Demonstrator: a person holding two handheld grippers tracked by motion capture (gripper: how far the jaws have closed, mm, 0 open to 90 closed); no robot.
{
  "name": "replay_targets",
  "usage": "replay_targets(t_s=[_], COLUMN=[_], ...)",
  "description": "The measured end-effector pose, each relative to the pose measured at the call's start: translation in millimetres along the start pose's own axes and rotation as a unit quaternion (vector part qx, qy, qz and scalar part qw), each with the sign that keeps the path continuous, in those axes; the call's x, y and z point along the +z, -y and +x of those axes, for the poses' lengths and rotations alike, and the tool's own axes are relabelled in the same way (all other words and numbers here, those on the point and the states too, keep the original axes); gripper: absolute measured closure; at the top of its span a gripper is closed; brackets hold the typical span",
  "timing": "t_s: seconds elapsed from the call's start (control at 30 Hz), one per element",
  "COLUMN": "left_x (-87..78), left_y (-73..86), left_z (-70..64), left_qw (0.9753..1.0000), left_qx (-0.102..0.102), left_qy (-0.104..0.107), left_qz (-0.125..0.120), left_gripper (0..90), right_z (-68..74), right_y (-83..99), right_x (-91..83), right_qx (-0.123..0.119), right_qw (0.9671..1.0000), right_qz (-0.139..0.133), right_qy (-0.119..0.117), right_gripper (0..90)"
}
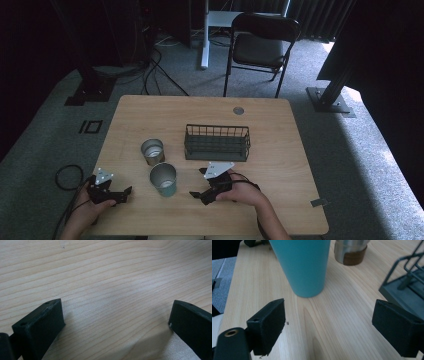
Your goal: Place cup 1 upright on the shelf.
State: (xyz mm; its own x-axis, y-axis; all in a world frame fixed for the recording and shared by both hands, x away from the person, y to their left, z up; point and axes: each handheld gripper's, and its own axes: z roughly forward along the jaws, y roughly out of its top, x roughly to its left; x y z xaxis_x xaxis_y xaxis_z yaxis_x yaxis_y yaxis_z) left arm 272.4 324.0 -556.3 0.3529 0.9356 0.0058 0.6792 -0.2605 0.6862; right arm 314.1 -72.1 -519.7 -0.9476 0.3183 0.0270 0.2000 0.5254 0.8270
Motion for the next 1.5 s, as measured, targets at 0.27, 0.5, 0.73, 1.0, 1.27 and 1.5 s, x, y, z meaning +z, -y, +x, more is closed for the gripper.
replay_targets(t_s=[0.27, 0.5, 0.73, 1.0, 1.27, 1.5], left_x=[0.0, 0.0, 0.0, 0.0, 0.0, 0.0], left_y=[0.0, 0.0, 0.0, 0.0, 0.0, 0.0], left_z=[0.0, 0.0, 0.0, 0.0, 0.0, 0.0], left_qw=[1.0000, 1.0000, 1.0000, 1.0000, 1.0000, 1.0000], left_qx=[0.000, 0.000, 0.000, 0.000, 0.000, 0.000], left_qy=[0.000, 0.000, 0.000, 0.000, 0.000, 0.000], left_qz=[0.000, 0.000, 0.000, 0.000, 0.000, 0.000], left_gripper=[0.5, 0.5, 0.5, 0.5, 0.5, 0.5], right_z=[5.5, 9.9, 14.2, 16.5, 17.8, 18.7], right_y=[-9.9, -18.3, -24.6, -30.6, -36.5, -41.0], right_x=[12.6, 24.2, 35.3, 45.1, 51.7, 56.6], right_qx=[-0.004, -0.014, -0.022, -0.021, -0.022, -0.014], right_qw=[0.9998, 0.9995, 0.9989, 0.9985, 0.9976, 0.9964], right_qz=[-0.009, -0.022, -0.029, -0.036, -0.051, -0.068], right_qy=[-0.018, -0.020, -0.030, -0.037, -0.042, -0.048], right_gripper=[11.3, 11.4, 11.4, 11.3, 11.3, 11.2])
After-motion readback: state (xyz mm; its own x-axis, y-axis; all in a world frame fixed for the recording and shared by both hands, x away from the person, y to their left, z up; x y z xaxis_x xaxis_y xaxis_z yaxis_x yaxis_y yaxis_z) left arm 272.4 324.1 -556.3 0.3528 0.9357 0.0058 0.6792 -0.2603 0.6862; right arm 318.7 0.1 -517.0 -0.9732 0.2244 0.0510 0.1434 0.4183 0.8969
